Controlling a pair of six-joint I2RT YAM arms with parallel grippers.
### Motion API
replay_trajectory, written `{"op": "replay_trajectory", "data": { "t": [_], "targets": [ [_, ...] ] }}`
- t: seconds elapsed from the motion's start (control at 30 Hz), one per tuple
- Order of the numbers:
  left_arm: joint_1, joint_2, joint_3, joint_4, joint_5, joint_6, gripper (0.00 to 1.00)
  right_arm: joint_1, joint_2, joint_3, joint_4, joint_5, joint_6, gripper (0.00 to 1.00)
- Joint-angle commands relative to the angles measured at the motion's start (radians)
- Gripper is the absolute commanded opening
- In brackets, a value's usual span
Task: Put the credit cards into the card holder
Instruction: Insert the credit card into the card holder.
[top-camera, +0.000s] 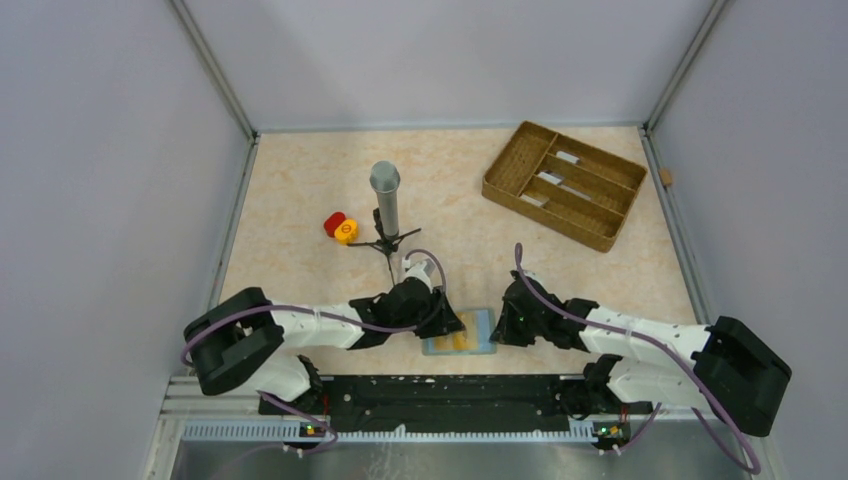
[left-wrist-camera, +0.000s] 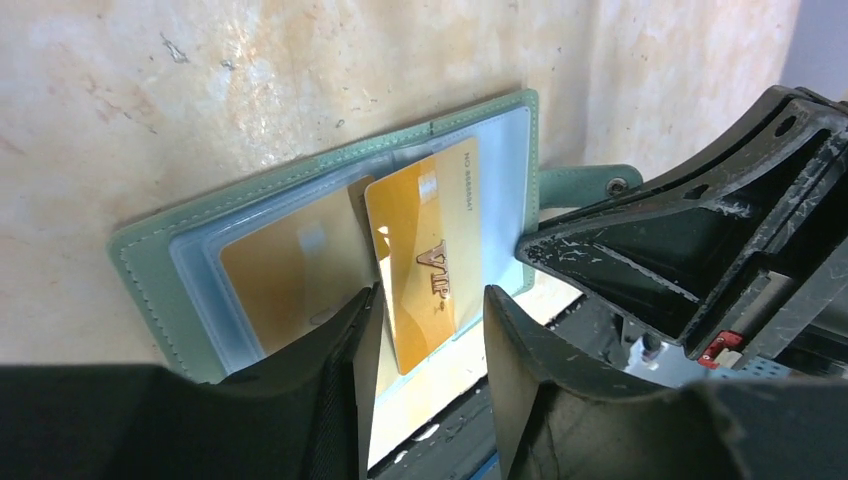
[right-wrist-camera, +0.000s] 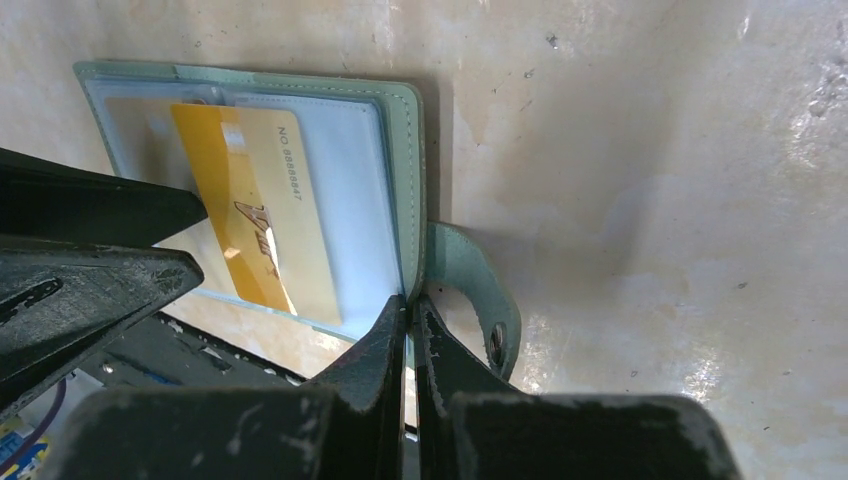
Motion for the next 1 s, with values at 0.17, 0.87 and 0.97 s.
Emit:
{"op": "replay_trajectory", "data": {
  "t": [0.17, 0.87, 0.97],
  "targets": [
    [-0.046, -0.050, 0.087, -0.237, -0.121, 0.063, 0.49, 0.008, -0.002, -0.012, -0.070, 0.062, -0.020, 0.00],
    [-0.054, 0.129, 0.176, -0.094, 0.035, 0.107, 0.43, 0.009, 0.002, -0.017, -0.031, 0.028, -0.022, 0.00],
    [-0.054, 0.133, 0.174, -0.059, 0.036, 0.112, 0.42, 0.009, 0.001, -0.018, -0.030, 0.030, -0.021, 0.00]
  ]
}}
